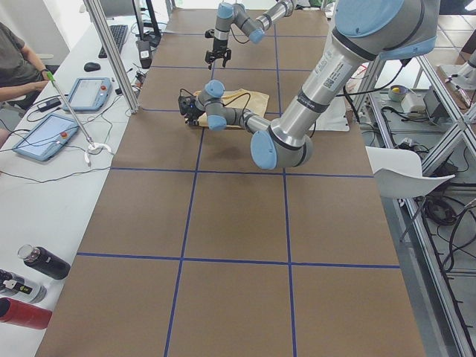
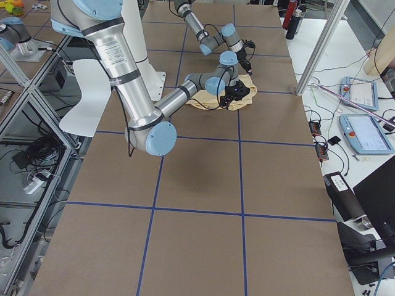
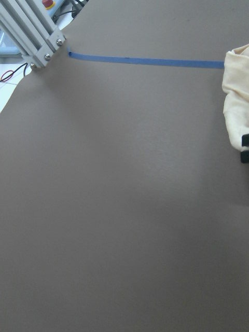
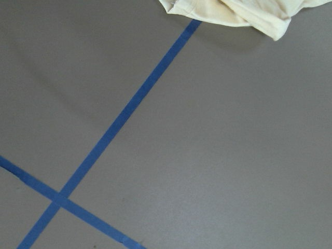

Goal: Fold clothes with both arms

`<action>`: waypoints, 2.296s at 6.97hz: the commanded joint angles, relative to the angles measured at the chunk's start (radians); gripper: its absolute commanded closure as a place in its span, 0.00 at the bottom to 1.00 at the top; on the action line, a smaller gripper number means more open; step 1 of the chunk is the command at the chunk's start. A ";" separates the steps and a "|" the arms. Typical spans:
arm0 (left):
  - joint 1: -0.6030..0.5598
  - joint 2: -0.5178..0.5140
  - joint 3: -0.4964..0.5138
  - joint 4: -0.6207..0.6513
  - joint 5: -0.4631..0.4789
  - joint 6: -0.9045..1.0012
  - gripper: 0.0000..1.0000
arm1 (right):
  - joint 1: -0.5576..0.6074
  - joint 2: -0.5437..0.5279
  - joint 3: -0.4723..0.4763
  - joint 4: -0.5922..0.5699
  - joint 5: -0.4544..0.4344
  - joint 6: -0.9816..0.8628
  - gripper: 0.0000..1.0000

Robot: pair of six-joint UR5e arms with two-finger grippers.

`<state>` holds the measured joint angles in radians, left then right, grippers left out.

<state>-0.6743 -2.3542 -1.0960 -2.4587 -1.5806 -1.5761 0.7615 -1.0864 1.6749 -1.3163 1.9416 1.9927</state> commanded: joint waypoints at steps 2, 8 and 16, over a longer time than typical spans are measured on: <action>-0.022 0.100 -0.164 0.007 -0.134 0.007 0.00 | -0.199 -0.004 0.053 0.075 -0.196 0.198 0.00; -0.028 0.177 -0.285 0.033 -0.137 0.005 0.00 | -0.418 -0.053 0.164 -0.096 -0.400 0.361 0.04; -0.030 0.177 -0.303 0.046 -0.136 -0.019 0.00 | -0.464 -0.072 0.158 -0.089 -0.405 0.364 1.00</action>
<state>-0.7028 -2.1773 -1.3936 -2.4149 -1.7172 -1.5930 0.2882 -1.1611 1.8278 -1.4051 1.5343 2.3547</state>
